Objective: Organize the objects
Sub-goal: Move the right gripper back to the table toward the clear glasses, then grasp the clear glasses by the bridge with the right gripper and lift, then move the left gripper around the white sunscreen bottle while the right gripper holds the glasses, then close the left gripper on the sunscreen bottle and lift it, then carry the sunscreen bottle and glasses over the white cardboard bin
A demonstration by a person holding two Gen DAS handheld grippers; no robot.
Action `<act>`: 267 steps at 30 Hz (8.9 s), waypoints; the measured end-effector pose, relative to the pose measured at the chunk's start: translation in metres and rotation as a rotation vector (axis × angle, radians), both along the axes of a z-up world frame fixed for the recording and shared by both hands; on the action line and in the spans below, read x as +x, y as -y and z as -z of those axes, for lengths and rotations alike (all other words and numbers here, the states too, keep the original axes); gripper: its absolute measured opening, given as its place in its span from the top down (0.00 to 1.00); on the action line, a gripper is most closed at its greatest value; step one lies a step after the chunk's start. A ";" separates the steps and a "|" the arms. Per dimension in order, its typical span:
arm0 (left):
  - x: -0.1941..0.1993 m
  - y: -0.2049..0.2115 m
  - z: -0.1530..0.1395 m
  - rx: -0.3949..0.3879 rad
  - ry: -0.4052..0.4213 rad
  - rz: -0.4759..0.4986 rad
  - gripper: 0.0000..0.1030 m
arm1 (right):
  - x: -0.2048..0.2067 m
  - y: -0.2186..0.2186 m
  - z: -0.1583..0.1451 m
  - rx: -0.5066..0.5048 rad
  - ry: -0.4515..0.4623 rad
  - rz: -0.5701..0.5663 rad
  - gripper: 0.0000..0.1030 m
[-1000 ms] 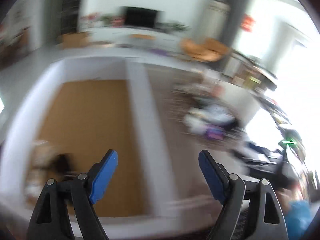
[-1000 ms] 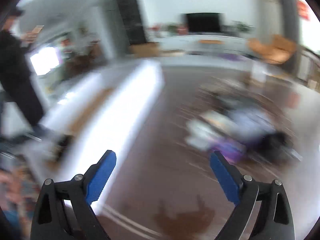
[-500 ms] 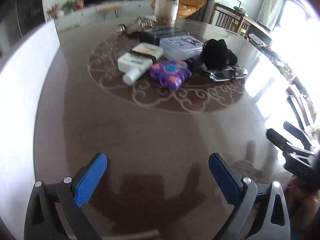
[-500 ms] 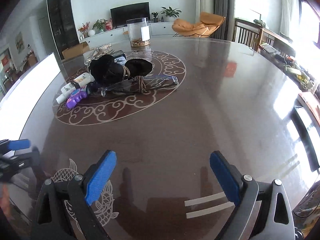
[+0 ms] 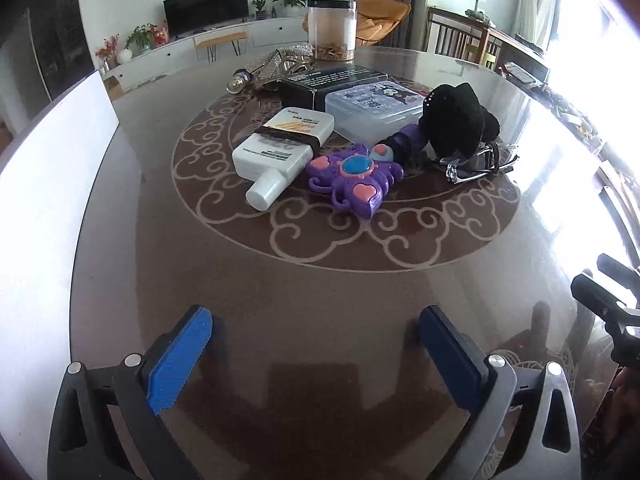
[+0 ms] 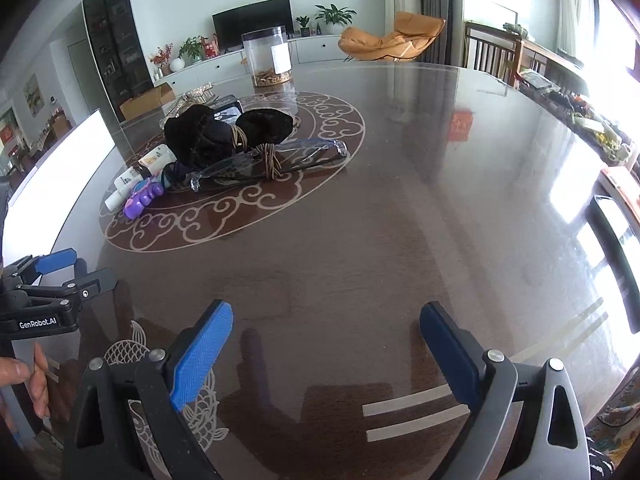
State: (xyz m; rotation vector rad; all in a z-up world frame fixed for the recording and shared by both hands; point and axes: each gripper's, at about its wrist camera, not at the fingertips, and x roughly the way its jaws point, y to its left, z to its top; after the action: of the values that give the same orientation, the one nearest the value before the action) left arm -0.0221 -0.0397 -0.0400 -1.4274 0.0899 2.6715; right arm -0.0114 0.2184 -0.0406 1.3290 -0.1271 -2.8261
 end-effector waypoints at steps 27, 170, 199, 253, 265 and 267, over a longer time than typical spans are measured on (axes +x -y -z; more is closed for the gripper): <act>-0.015 0.020 0.004 0.001 0.002 0.004 0.00 | -0.012 -0.013 -0.002 -0.128 0.060 -0.033 0.00; -0.013 0.003 0.006 0.004 -0.031 -0.050 0.00 | -0.048 0.003 -0.008 0.095 0.048 -0.068 0.15; -0.014 0.003 0.006 0.004 -0.031 -0.049 0.00 | -0.052 0.006 -0.008 0.108 0.052 -0.086 0.10; 0.084 0.055 -0.109 0.313 -0.185 0.059 0.48 | -0.042 0.052 -0.122 0.008 0.152 -0.333 0.84; 0.123 0.251 -0.124 0.009 -0.133 -0.482 0.46 | -0.036 0.349 -0.187 -0.305 0.047 -0.845 0.82; 0.129 0.274 -0.113 0.003 -0.086 -0.569 0.32 | -0.040 0.380 -0.165 -0.286 0.098 -0.847 0.43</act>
State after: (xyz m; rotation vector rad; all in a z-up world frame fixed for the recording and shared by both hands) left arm 0.1065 -0.3135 0.0733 -1.5196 -0.3691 3.1675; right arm -0.0512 -0.1613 0.1241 1.0985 0.0296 -1.9557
